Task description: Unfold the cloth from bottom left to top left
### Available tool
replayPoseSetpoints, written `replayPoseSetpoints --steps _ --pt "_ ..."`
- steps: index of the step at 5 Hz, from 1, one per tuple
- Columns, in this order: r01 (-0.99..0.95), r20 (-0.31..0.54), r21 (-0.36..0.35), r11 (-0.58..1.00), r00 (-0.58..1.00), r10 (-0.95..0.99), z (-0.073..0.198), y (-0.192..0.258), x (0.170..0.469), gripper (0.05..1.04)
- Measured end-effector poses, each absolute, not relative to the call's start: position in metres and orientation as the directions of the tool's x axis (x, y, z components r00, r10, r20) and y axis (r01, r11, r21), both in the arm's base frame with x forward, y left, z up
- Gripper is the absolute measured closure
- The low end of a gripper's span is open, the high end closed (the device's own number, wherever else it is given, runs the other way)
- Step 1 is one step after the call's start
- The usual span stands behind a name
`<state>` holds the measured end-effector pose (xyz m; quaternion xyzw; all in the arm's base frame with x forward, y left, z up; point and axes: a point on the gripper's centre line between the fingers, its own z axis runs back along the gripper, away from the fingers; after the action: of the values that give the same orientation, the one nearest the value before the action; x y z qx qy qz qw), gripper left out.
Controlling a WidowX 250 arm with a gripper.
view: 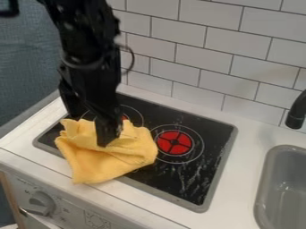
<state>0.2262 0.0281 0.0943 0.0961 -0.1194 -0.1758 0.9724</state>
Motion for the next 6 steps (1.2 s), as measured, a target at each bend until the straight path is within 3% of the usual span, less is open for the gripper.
replayPoseSetpoints --steps 1,2,4,5,6 --pt "0.339 0.147 0.226 0.913 0.915 -0.376 0.079 0.03 0.228 0.084" --pt "0.356 0.103 0.209 0.911 0.918 -0.383 0.062 0.03 0.23 0.145" --pt "0.379 0.091 0.192 0.905 0.912 -0.401 0.059 0.028 0.228 0.749" --pt "0.377 0.096 0.184 0.908 0.912 -0.399 0.063 0.029 0.226 0.943" --pt "0.36 0.114 0.168 0.918 0.917 -0.381 0.076 0.032 0.23 1.03"
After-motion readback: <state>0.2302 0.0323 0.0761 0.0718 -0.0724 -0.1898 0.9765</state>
